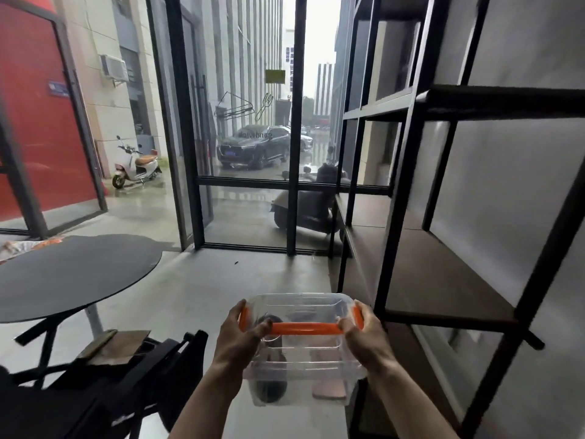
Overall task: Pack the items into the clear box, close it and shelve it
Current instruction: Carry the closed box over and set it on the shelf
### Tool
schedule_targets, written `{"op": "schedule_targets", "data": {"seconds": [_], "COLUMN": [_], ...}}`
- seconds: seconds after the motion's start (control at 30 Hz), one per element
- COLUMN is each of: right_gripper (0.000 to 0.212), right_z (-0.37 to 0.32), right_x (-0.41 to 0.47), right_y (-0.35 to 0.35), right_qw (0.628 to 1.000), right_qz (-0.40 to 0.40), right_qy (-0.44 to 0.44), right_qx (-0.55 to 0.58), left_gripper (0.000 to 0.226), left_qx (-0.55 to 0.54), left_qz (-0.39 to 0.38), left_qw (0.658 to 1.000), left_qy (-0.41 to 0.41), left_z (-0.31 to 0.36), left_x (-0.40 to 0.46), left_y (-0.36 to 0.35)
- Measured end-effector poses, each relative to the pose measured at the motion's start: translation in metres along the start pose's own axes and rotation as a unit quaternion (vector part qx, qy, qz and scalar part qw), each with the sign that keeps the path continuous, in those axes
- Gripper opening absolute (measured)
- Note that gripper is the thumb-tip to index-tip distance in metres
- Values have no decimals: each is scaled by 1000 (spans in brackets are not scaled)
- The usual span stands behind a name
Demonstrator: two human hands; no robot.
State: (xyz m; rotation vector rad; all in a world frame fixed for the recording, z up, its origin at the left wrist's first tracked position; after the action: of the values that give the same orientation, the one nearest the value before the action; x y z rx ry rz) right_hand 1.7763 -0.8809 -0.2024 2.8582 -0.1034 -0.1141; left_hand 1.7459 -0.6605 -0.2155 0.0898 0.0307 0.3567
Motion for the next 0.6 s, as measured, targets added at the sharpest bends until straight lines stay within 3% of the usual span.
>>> {"op": "schedule_targets", "data": {"seconds": [0.27, 0.6], "right_gripper": [68, 67], "right_z": [-52, -71], "right_x": [231, 460], "right_y": [-83, -140], "right_qw": [1000, 999], "right_qz": [-18, 9], "right_qy": [-5, -12], "right_qx": [-16, -31], "left_gripper": [85, 86], "left_qx": [-6, 20], "left_qz": [27, 19], "left_qw": [1000, 1000], "left_qy": [-6, 14], "left_z": [14, 6], "left_x": [245, 480], "left_y": [-11, -55]}}
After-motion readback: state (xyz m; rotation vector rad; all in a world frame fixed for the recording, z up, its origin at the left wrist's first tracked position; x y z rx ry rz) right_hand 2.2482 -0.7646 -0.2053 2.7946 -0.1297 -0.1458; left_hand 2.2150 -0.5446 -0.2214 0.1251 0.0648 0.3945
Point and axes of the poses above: each hand's wrist, its own x-axis towards the middle knuckle, its own y-axis out of the back of the hand, z = x × y, the point moved 1 cm from there along x, towards the middle knuckle, and after that the axes turned 2 degrees about x, right-handed, at the moved point
